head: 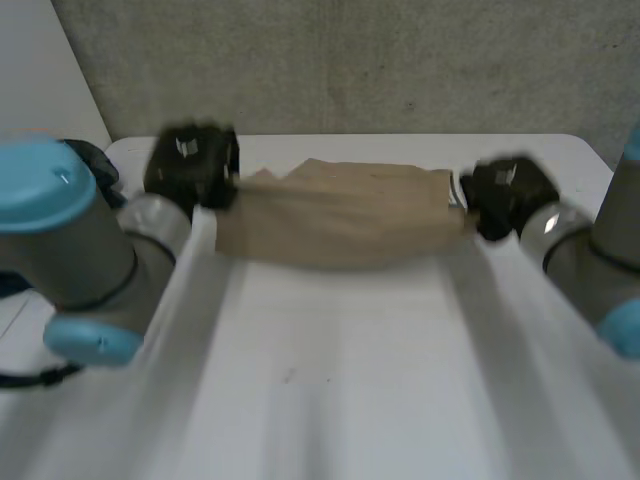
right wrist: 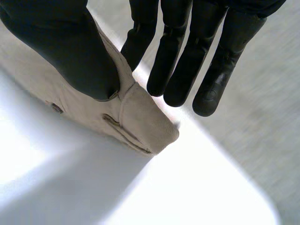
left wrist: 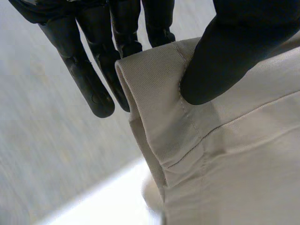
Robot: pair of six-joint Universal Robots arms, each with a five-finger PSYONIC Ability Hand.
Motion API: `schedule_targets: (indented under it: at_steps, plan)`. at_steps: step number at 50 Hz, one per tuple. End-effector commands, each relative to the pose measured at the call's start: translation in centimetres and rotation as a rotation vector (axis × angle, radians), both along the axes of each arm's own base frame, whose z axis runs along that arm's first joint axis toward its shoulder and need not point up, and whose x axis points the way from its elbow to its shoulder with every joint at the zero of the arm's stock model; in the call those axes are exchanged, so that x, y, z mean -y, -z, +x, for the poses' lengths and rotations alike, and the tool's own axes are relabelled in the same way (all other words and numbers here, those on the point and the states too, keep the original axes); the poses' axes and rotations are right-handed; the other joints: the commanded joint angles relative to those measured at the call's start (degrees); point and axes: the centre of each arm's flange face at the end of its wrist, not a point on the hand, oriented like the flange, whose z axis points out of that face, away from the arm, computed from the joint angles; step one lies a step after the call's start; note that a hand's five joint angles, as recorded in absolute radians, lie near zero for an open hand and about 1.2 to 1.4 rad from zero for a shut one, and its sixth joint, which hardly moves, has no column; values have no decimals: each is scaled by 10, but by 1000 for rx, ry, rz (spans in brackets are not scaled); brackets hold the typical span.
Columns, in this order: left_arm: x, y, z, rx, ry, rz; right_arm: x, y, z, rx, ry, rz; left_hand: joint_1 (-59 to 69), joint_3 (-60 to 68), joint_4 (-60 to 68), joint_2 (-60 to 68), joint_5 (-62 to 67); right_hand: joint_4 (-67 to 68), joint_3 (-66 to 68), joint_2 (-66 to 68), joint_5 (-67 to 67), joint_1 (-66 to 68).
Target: Fold the laundry.
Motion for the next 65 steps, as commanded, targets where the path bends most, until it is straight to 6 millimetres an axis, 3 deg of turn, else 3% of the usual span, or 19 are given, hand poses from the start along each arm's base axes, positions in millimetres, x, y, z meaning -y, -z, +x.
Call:
schedule_targets:
  at_steps: [1, 6, 8, 11, 15, 19, 24, 35, 38, 44, 55, 61, 64, 65]
  plan:
    - [-32, 57, 8, 209, 32, 163, -30, 47, -10, -108, -24, 141, 152, 116, 112, 113, 129, 120, 129, 132, 134, 238]
    - [-56, 64, 3, 322, 87, 164, -38, 52, -12, -138, -34, 174, 152, 116, 112, 113, 129, 120, 129, 132, 134, 238]
    - [-70, 56, 6, 370, 110, 154, -46, 50, -14, -187, -53, 199, 152, 116, 112, 113, 129, 120, 129, 132, 134, 238]
    - [-85, 49, 12, 434, 131, 161, -63, 33, -21, -284, -91, 212, 152, 116, 112, 113, 129, 120, 129, 132, 134, 238]
    - [-117, 51, 25, 588, 196, 246, -90, 20, -33, -436, -161, 271, 152, 116, 112, 113, 129, 120, 129, 132, 134, 238]
    - [-163, 60, 41, 784, 325, 400, -115, 16, -49, -566, -225, 358, 152, 116, 112, 113, 129, 120, 129, 132, 134, 238]
    - [-169, 57, 37, 788, 348, 364, -117, 14, -58, -596, -224, 362, 152, 116, 112, 113, 129, 120, 129, 132, 134, 238]
    - [-128, 54, 13, 712, 291, 232, -102, 14, -53, -502, -175, 301, 152, 116, 112, 113, 129, 120, 129, 132, 134, 238]
    - [-102, 50, -1, 670, 258, 168, -81, 6, -47, -428, -119, 217, 152, 116, 112, 113, 129, 120, 129, 132, 134, 238]
    - [-47, 39, -25, 570, 176, 16, -32, 10, -35, -277, -33, 157, 152, 116, 112, 113, 129, 120, 129, 132, 134, 238]
    - [55, 45, -74, 418, 45, -277, 46, 16, -6, -264, 130, -63, 152, 116, 112, 113, 129, 120, 129, 132, 134, 238]
    - [94, 65, -96, 388, 18, -365, 89, 37, 12, -229, 147, -179, 152, 116, 112, 113, 129, 120, 129, 132, 134, 238]
    - [103, 77, -99, 391, 16, -379, 106, 57, 19, -227, 130, -219, 152, 116, 112, 113, 129, 120, 129, 132, 134, 238]
    - [104, 87, -100, 395, 19, -375, 109, 63, 20, -227, 128, -226, 108, 73, 68, 70, 86, 62, 71, 74, 76, 181]
